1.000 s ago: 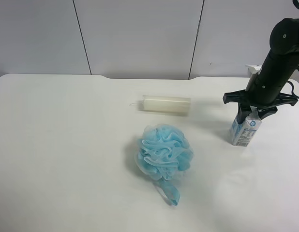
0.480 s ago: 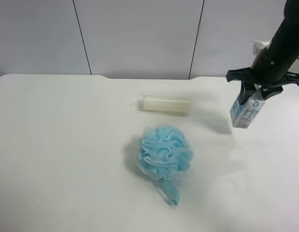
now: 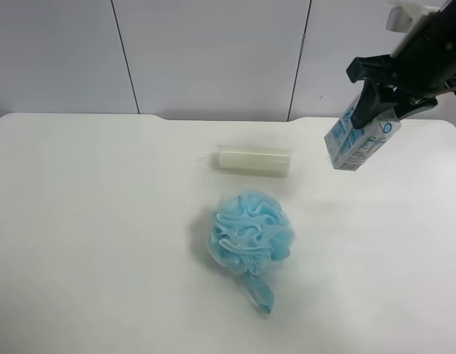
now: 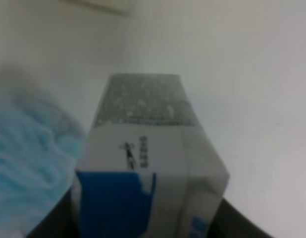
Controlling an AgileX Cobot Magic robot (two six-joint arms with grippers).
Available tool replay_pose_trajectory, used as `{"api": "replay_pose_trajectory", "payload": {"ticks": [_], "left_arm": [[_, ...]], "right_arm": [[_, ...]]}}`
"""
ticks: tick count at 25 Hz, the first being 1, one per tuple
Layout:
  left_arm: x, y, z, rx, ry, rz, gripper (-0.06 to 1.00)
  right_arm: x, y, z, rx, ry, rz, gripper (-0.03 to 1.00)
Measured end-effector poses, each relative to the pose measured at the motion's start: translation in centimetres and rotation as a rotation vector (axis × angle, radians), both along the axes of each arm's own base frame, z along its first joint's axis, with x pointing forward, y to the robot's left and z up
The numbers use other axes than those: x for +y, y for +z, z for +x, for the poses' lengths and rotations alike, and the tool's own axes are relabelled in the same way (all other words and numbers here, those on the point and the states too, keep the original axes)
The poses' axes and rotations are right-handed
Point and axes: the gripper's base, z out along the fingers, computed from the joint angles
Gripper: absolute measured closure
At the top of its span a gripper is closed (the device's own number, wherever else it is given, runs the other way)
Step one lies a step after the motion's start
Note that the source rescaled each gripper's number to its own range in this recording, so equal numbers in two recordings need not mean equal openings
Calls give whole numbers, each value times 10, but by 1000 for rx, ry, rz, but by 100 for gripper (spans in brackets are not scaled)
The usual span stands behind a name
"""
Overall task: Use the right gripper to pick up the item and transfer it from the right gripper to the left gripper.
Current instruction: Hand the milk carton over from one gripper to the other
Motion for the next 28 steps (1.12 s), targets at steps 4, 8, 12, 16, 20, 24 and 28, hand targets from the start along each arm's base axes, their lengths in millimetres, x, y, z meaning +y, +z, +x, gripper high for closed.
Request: {"api": "replay_pose_trajectory", "payload": {"ticks": [4,8,12,16,20,24,28], "left_arm": [[0,0,0,1,0,0,-6],[0,0,0,1,0,0,-6],[-3,1,3,22,-33,-18,-6],[-12,10,16,97,-156,-30,-6],[-25,22,29,137,-372,-38,-6],[-33,33,38,169,-557,-5,-6],[-43,44,51,226,-711,14,-6]], "right_arm": [[35,4,-13,-7,161,24,96],[66,6,-25,-19,319,85,96],[88,18,-33,-68,443,125,96],[107,34,-40,-138,547,135,96],[124,36,-51,-158,657,128,96],[136,36,-62,-176,750,122,96],[146,36,-70,-194,829,116,96]]}}
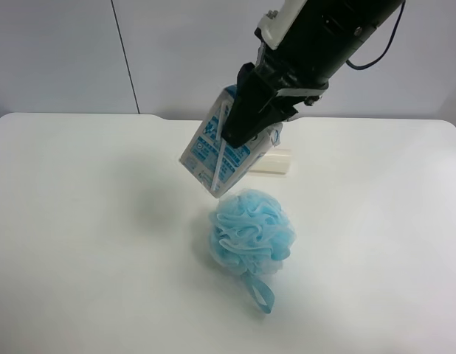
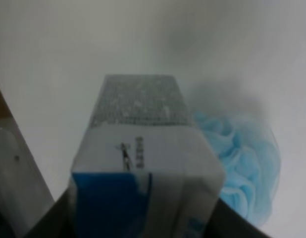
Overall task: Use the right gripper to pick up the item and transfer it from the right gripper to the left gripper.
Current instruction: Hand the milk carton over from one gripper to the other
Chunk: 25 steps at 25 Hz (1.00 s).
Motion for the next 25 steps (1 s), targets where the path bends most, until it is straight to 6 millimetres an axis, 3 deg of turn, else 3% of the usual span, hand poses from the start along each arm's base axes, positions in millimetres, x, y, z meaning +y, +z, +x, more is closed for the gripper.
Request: {"api": "replay_pose_trajectory", "payload": {"ticks": [5,11,17,25], "left_arm": [[-21,8,17,55,-214,57,-6],[-53,-3,35,141,-414,153,-6],[-74,-12,55,142,-432,159,-6],[-84,-14,63,109,-459,127,-6]], "right_arm": [[11,1,-10,-52,138,9,96],[23,5,-21,-140,362,86,96],[26,9,-28,-178,503,147,96],[26,10,-34,-164,589,170,96]]}}
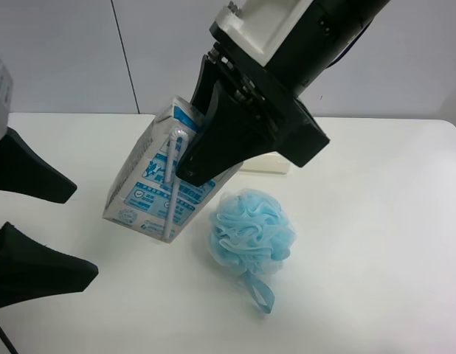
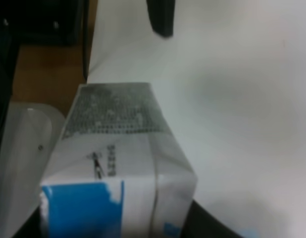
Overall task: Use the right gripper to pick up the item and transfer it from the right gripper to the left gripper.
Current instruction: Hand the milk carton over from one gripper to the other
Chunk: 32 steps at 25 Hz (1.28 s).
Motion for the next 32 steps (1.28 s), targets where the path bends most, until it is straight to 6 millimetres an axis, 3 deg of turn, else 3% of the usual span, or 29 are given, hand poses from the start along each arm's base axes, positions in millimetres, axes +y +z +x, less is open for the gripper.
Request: {"api": "replay_pose_trajectory", "payload": {"ticks": [13,22,25,28,31,32], "left_arm": [[-25,21,17,3,-83,-81,-6],[-36,19,26,35,-83,-90,-3],[-36,18,26,34,-84,-89,16],[-36,19,28,21,-77,-92,46],[-36,19,29,2,-77,-91,87],[-37,19,29,0,-81,-91,90]], "right_arm": [[6,7,-1,2,9,103,96],[9,9,0,2,-7,143,96],[9,10,0,2,-4,150,96],[9,10,-1,6,5,147,96],[9,10,-2,10,20,147,96],[9,10,-2,5,25,148,96]]}}
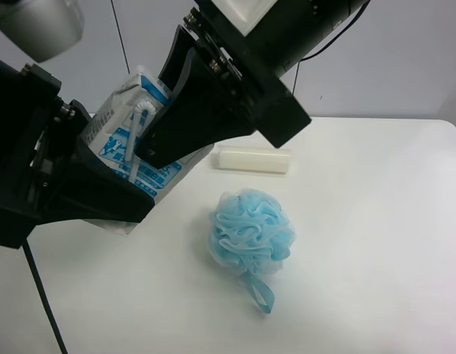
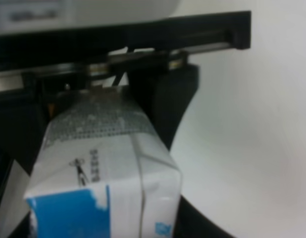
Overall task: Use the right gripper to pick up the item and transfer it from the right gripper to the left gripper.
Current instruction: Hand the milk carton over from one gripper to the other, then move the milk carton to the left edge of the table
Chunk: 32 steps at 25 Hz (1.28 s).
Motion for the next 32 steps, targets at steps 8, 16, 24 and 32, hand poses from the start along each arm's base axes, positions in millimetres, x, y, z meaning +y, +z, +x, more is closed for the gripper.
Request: {"api": "replay_pose_trajectory", "payload": {"ticks": [8,16,24,32], "left_arm": [[0,0,1,-17,-1,1,90],[0,-1,4,-41,8,20,94],[1,-2,5,-52,6,33,94],[1,-2,5,-56,7,35,94]], "right_arm": [[0,0,0,-21,11,9,87],[2,5,0,-7,-1,49,-1],[-15,23,-18,-17,-3,19,-3],[-71,64,-53,-93,-276,-86,-3]]}}
